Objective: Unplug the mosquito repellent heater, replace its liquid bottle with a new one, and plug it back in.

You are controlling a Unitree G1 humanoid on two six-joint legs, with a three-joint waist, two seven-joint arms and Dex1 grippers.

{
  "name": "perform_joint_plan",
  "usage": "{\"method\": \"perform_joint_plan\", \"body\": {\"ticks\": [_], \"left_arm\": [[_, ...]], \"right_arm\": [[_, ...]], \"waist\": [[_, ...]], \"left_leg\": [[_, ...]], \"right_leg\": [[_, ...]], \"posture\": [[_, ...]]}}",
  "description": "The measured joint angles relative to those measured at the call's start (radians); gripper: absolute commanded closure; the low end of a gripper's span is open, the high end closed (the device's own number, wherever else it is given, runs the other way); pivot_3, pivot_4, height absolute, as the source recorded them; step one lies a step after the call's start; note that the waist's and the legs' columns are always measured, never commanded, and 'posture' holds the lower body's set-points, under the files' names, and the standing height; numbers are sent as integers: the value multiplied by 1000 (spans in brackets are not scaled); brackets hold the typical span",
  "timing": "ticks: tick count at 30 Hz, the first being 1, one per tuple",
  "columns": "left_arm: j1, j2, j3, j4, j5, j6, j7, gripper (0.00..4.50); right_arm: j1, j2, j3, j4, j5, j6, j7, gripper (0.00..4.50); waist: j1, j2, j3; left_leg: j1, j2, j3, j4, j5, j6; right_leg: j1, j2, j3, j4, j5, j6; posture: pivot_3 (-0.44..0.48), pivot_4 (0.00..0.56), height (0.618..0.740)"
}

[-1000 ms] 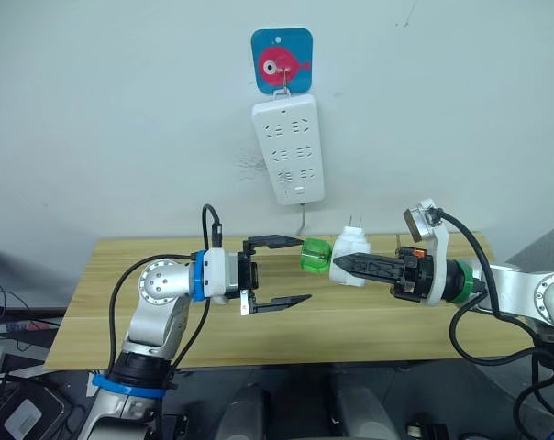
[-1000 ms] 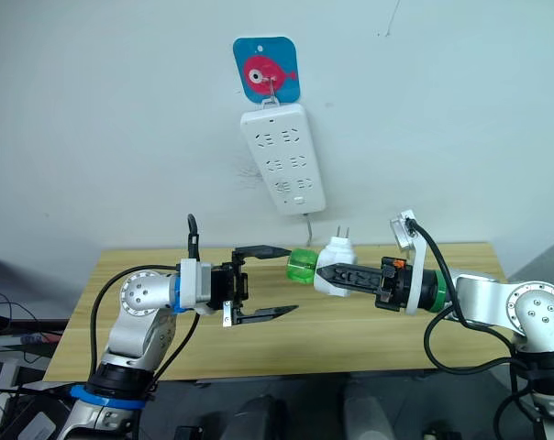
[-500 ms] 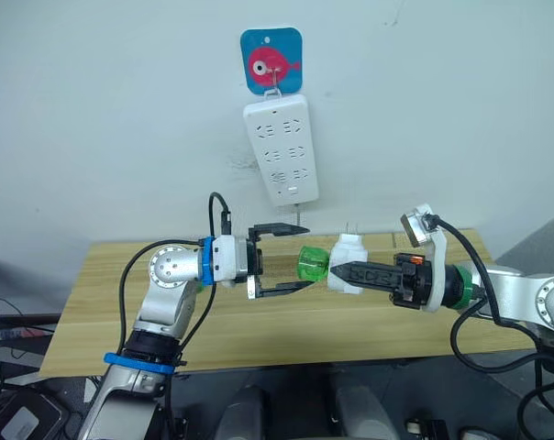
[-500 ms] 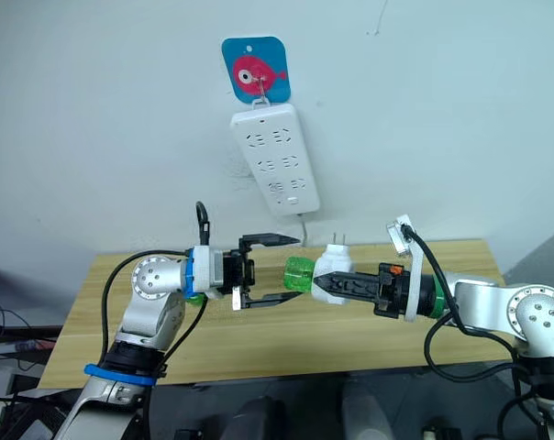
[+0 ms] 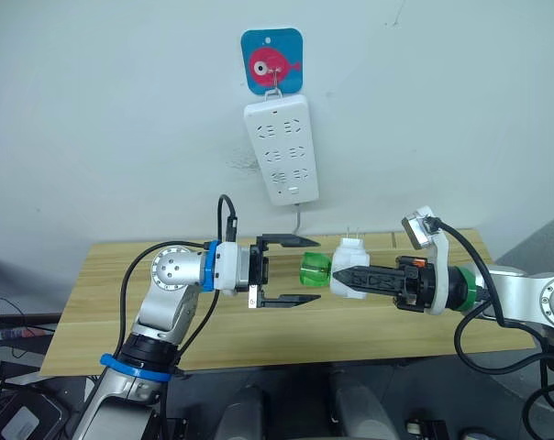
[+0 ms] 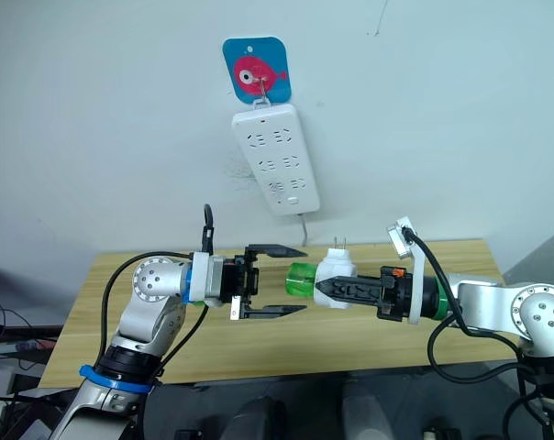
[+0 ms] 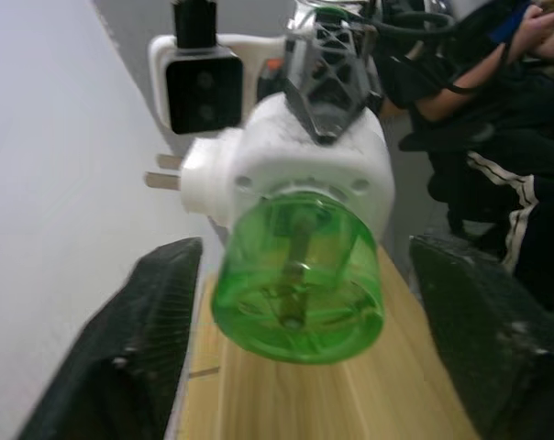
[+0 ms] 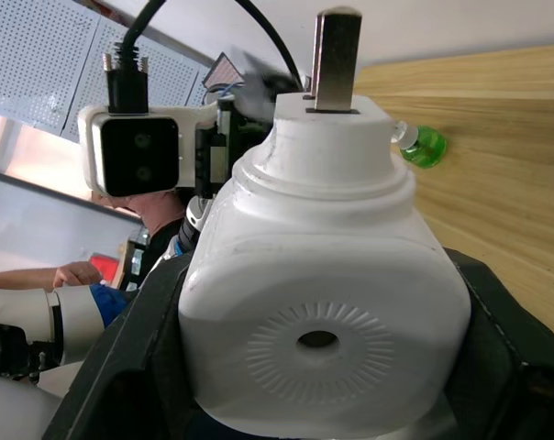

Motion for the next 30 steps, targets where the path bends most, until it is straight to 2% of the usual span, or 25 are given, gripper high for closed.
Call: {"method": "perform_joint_plan", "body": {"ticks": [2,6,9,11,15,17,19,22,28,29,30], "left_arm": [[-1,1,-3,4,8,0,-6,2240],[-9,3,-3,0,5,16,-9,2239],[-15,43,-16,-43,-33,126,-24,2239],[-44,115,-38,-114,-109,383,5,2239],[-211,267,-65,-181,-410,1093,60,2239],[-252,292,-64,-178,-495,1275,61,2239],[-260,297,-64,-170,-539,1380,62,2239],[-245,301,-59,-171,-538,1382,47,2239],[-91,292,-48,-219,-330,1008,3,207],[-52,274,-36,-219,-289,917,1,0],[-28,266,-33,-218,-268,865,-1,0]], "right_arm": [[0,-6,1,2,-1,8,1,1468],[-6,-11,0,4,-2,11,6,1468],[-16,-14,2,0,-27,31,38,1468],[-29,-22,5,-13,-65,43,72,1468],[-68,-30,8,-48,-135,65,160,1468],[-77,-30,11,-69,-151,74,190,1468],[-78,-29,22,-78,-159,77,207,1468],[-78,-22,33,-79,-157,74,207,1468],[-63,-25,31,-31,-132,70,156,1468],[-59,-25,30,-22,-124,67,149,1468],[-55,-26,27,-17,-121,65,144,1468]], "waist": [[0,0,0],[0,0,0],[0,0,0],[-1,0,0],[-4,0,0],[-7,0,0],[-8,0,0],[-5,0,0],[1,0,0],[2,0,0],[3,0,0]], "left_leg": [[0,0,0,0,0,0],[0,0,0,0,0,0],[0,0,0,0,0,0],[0,0,-1,0,0,0],[1,0,-2,1,0,0],[2,0,-1,0,0,0],[2,0,-1,0,0,0],[2,0,-1,0,0,0],[3,0,1,-1,0,0],[3,0,2,-1,0,0],[3,0,2,-1,0,0]], "right_leg": [[0,0,0,0,0,0],[0,0,0,0,0,0],[0,0,0,1,0,0],[0,1,0,1,0,0],[0,4,-2,2,-1,2],[1,4,-2,2,-1,2],[0,3,-1,2,0,1],[0,2,-1,2,0,0],[0,-2,2,1,0,0],[0,-2,2,1,0,0],[0,-2,2,0,0,0]], "posture": [[-175,172,740],[-175,171,740],[-171,171,740],[-161,171,740],[-157,169,740],[-158,169,740],[-159,169,740],[-159,170,740],[-159,170,740],[-159,170,740],[-159,170,740]]}}
